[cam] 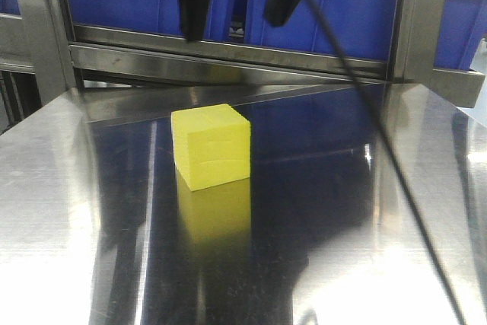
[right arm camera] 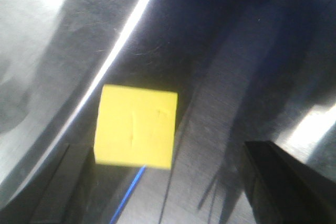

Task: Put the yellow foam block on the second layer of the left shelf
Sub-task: 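Lower the open right gripper around the yellow foam cube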

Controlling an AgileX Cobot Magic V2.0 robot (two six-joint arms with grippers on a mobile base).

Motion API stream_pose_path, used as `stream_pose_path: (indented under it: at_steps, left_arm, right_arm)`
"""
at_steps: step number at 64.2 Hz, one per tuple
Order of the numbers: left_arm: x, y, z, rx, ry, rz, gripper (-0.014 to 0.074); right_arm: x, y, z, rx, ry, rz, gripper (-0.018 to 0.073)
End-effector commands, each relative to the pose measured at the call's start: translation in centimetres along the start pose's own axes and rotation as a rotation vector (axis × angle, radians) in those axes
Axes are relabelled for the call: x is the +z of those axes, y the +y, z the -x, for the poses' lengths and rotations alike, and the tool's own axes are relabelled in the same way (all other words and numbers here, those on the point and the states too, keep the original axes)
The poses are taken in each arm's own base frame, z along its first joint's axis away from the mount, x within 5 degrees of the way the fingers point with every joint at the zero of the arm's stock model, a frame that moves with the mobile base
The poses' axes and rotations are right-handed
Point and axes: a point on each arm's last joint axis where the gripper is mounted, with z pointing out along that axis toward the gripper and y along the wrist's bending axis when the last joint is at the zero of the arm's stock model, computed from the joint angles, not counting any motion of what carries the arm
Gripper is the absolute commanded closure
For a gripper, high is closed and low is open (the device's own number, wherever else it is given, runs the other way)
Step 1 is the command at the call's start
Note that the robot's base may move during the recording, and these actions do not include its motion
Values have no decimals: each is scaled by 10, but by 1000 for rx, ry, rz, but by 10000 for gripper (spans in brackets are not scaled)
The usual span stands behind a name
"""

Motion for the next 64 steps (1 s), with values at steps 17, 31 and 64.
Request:
stream_pose_path:
  at_steps: [17, 31, 64]
  left_arm:
    - [0, -2, 0, -6, -72, -25, 460]
    - [0, -2, 0, -6, -72, -25, 460]
    - [0, -2, 0, -6, -72, -25, 460]
  right_arm:
    - [11, 10, 16, 9, -40, -9, -66]
    - [17, 18, 15, -5, -38, 5, -66]
    - [41, 21, 1, -24, -28, 15, -66]
